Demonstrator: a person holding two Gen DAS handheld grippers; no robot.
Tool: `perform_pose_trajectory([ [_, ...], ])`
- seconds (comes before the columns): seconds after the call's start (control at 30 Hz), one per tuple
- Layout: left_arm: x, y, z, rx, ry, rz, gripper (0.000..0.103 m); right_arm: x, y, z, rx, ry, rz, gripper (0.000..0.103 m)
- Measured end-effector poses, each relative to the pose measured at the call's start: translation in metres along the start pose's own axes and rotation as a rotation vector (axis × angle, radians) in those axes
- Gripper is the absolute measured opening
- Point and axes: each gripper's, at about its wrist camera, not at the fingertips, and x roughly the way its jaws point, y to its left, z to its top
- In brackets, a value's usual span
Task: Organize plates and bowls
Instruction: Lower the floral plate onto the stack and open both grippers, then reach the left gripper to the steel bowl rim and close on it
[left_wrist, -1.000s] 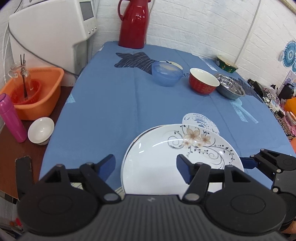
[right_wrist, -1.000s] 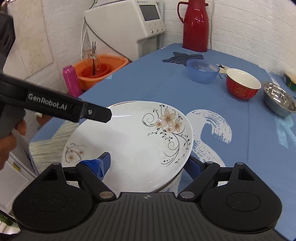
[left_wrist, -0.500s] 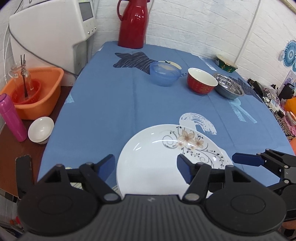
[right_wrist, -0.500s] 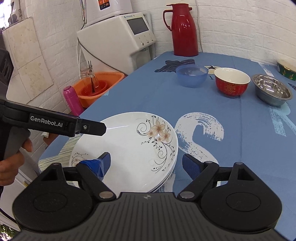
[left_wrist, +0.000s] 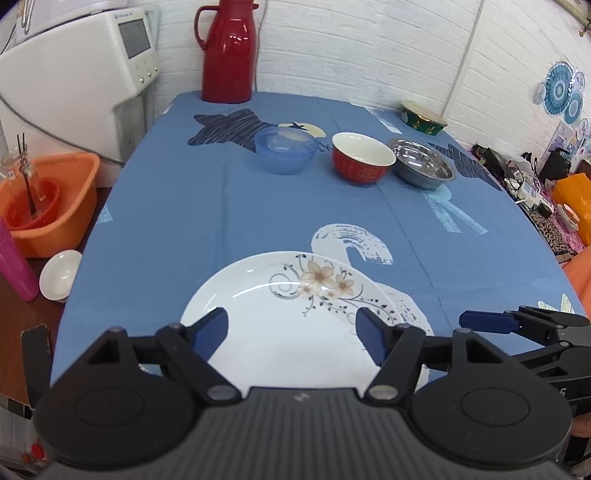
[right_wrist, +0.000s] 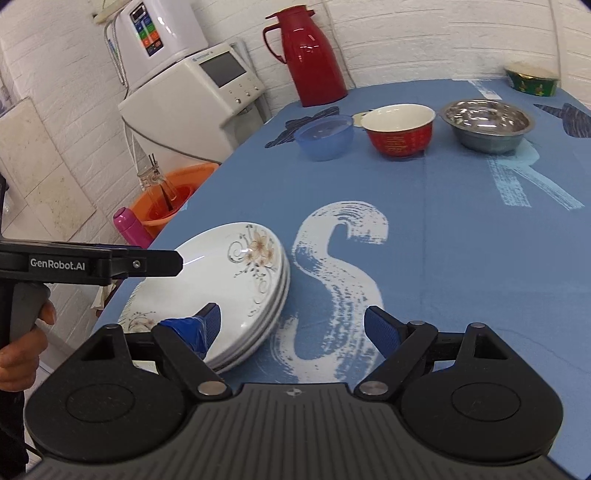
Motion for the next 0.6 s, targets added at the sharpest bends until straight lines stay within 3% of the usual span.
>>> perform_pose_trajectory([
  [0.2,0.017,-0.044,0.013,0.069,0.028,-0.004,0.071,-0.018,-0.05,-0.005,0.136,0.017,-0.078,0.072],
  [0.4,0.05,-0.104,0.036,0.108,0.08,-0.05,0.071,-0.03,-0.111,-0.001,0.221,0.014,-0.058,0.072],
  [0.5,0.076,-0.134,0.055,0.07,0.106,-0.116,0.071,-0.037,-0.141,0.017,0.241,-0.028,-0.079,0.072],
  [0.6,0.11,-0.158,0.082,-0.031,0.122,-0.198,0.071,-0.038,-0.171,0.049,0.259,-0.073,-0.132,0.072],
])
